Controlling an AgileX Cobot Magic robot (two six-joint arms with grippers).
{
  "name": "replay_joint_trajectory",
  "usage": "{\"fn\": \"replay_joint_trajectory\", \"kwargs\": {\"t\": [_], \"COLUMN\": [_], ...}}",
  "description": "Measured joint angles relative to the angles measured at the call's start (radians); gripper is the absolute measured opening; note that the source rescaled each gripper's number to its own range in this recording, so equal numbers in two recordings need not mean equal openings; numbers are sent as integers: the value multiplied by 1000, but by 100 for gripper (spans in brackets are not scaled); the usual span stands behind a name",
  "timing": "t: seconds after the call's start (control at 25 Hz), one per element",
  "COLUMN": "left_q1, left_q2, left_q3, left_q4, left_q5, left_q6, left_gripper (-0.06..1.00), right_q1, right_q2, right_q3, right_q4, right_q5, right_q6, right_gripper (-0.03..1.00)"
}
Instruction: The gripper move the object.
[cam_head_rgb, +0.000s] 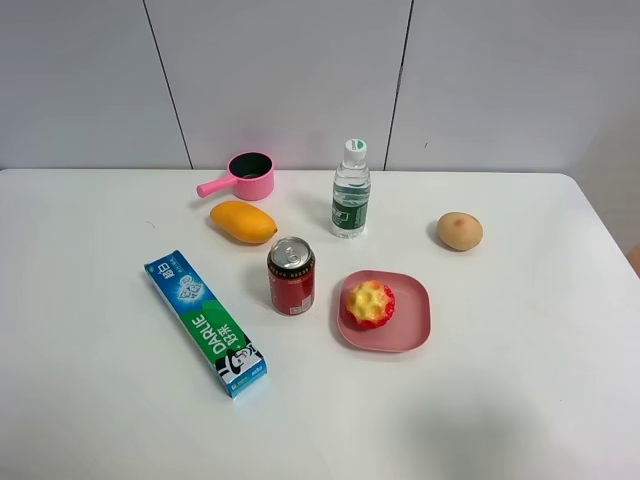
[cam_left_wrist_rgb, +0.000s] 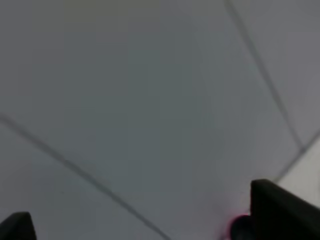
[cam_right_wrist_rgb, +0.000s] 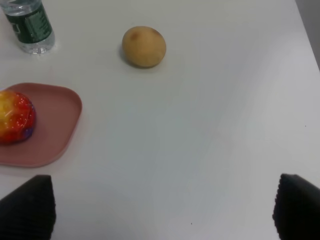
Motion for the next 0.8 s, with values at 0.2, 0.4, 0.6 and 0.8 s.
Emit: {"fn": "replay_joint_trajectory", "kwargs": {"t": [0.2, 0.4, 0.6, 0.8], "left_q1": [79, 164, 314, 565], "left_q2": [-219, -458, -699, -880], "left_q3": [10, 139, 437, 746], "left_q4": [-5, -79, -187, -381], "left_q5": [1, 1, 3, 10], "left_q6": [10, 71, 94, 105], "left_gripper": [81, 79, 78, 78], "right_q1": [0, 0, 0, 0], "right_q2": [0, 0, 0, 0], "right_q3": [0, 0, 0, 0], "right_q4": [0, 0, 0, 0], "right_q5": [0, 0, 0, 0], "right_q6": [0, 0, 0, 0], "right_gripper": [100, 100, 100, 100]}}
